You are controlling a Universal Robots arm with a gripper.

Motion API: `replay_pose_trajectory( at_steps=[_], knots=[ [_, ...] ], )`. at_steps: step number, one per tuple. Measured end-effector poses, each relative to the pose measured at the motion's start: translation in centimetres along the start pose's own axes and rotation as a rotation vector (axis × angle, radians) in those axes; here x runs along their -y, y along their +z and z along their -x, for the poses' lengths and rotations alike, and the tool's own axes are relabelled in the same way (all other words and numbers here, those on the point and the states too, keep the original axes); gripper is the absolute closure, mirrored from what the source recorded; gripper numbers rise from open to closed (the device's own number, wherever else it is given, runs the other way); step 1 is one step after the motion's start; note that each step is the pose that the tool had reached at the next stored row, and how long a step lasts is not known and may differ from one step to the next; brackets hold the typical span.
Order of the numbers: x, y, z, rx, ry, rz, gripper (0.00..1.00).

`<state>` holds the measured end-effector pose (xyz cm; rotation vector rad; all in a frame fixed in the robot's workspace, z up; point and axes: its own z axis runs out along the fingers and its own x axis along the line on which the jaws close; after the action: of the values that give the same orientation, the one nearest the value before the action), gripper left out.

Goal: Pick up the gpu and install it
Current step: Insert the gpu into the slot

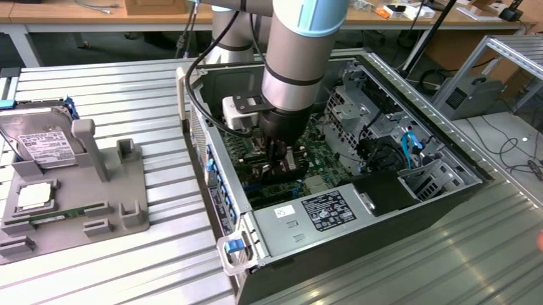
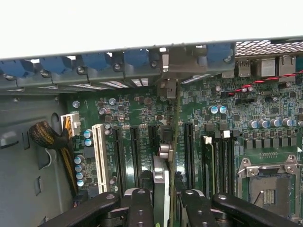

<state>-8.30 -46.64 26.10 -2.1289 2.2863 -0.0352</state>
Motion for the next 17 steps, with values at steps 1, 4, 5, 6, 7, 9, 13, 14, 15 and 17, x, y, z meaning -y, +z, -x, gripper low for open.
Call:
replay_pose_trajectory(
  at_steps=[1, 4, 5, 6, 7, 9, 13, 14, 15, 17],
  knots=[
    [0.00, 0.00, 0.0, 0.0001, 0.000, 0.0000, 0.73],
    [0.15, 0.00, 0.0, 0.0001, 0.000, 0.0003, 0.73],
    [0.29, 0.00, 0.0, 0.0000, 0.000, 0.0003, 0.73],
    [0.49, 0.00, 0.0, -0.0004, 0.000, 0.0002, 0.73],
    [0.58, 0.01, 0.0, -0.0002, 0.000, 0.0002, 0.73],
    [0.75, 0.02, 0.0, 0.0002, 0.000, 0.0000, 0.73],
    [1.45, 0.04, 0.1, 0.0001, 0.000, 0.0000, 0.73],
    [1.60, 0.04, 0.1, 0.0001, 0.000, 0.0001, 0.73],
    [1.73, 0.05, 0.1, 0.0001, 0.000, 0.0001, 0.73],
    [1.90, 0.05, 0.1, 0.0001, 0.000, 0.0000, 0.73]
  ],
)
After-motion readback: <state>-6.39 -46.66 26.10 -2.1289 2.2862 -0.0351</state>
